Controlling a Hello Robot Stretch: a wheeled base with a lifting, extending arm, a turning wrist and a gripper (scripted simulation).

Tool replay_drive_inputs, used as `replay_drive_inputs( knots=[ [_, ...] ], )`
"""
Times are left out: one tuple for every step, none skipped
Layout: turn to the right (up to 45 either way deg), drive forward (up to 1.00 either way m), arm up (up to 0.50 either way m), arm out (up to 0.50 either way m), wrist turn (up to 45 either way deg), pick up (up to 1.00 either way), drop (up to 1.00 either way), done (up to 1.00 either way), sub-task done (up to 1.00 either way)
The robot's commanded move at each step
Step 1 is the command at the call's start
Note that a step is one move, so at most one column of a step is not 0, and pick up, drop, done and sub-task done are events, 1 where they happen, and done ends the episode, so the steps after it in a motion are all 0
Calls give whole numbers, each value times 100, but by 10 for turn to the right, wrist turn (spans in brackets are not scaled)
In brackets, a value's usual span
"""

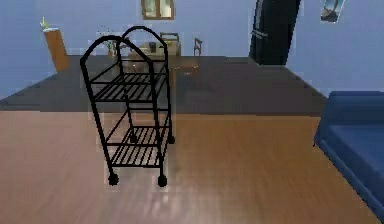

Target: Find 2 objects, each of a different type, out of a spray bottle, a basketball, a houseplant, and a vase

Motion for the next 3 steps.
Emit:
replay_drive_inputs(
  knots=[
    [-390,0,0,0,0,0,0,0,0],
    [0,45,0,0,0,0,0,0,0],
    [-450,0,0,0,0,0,0,0,0]
  ],
)
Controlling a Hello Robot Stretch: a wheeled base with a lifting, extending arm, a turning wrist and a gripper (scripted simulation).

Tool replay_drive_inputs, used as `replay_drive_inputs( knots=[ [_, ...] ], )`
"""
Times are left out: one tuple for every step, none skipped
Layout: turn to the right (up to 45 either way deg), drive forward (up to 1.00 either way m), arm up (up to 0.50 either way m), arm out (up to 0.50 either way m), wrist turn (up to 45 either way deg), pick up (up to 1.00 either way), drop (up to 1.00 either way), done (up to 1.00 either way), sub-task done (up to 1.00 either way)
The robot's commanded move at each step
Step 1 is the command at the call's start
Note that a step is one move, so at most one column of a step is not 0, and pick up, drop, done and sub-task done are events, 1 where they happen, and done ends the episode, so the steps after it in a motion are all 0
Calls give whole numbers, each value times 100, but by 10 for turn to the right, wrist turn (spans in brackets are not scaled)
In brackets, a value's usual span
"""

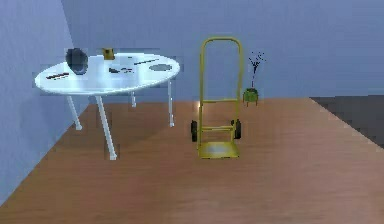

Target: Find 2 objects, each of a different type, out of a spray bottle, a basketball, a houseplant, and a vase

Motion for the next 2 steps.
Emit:
replay_drive_inputs(
  knots=[
    [-90,0,0,0,0,0,0,0,0],
    [0,100,0,0,0,0,0,0,0]
  ],
)
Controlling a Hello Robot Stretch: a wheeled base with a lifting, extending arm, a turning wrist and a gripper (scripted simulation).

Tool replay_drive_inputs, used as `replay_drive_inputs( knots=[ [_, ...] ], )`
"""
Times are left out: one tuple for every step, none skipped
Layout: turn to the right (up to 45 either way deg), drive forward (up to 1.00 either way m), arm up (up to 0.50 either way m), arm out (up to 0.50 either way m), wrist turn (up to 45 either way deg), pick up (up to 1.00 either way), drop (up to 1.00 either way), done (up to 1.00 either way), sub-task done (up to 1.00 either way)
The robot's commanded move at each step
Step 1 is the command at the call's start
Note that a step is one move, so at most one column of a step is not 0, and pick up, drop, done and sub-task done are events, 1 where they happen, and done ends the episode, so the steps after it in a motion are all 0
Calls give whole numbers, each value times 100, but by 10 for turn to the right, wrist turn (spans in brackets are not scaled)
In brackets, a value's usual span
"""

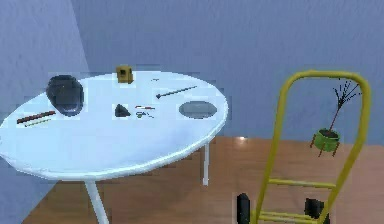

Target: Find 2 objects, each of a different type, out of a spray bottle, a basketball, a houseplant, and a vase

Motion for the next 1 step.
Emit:
replay_drive_inputs(
  knots=[
    [-90,0,0,0,0,0,0,0,0]
  ],
)
